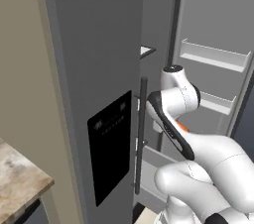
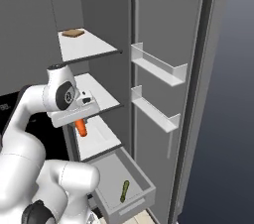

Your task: Place the carrot and squash inside the fridge drawer. Close the drawer after placing the vegetables.

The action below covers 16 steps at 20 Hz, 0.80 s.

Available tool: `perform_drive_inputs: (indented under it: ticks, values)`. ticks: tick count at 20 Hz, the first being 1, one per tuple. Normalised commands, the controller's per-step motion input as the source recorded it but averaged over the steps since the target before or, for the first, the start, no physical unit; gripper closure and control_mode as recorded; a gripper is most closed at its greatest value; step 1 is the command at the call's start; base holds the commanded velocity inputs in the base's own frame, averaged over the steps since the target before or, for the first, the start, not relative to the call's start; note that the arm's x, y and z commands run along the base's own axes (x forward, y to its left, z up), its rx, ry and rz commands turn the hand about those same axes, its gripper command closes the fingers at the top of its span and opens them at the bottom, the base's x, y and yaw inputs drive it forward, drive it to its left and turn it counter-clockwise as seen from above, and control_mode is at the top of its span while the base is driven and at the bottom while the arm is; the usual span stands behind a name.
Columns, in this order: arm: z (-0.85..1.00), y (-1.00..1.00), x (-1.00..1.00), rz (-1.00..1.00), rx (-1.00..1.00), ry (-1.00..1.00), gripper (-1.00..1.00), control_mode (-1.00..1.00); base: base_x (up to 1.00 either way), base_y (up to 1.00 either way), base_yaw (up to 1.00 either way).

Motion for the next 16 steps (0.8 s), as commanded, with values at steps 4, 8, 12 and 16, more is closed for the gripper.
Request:
perform_drive_inputs:
  ticks: [4, 8, 12, 16]
  values:
    - [0.0, 0.0, 0.0, 0.0, 0.0, 0.0, 1.0, 1.0, 0.11, -0.14, -0.02]
    - [0.0, 0.0, 0.0, 0.0, 0.0, 0.0, 1.0, 1.0, 0.09, -0.11, 0.0]
    - [0.0, 0.0, 0.0, 0.0, 0.0, 0.01, 1.0, -1.0, 0.05, -0.03, 0.0]
    - [0.0, -0.01, 0.06, 0.0, 0.0, 0.03, 1.0, -1.0, 0.0, 0.0, 0.0]
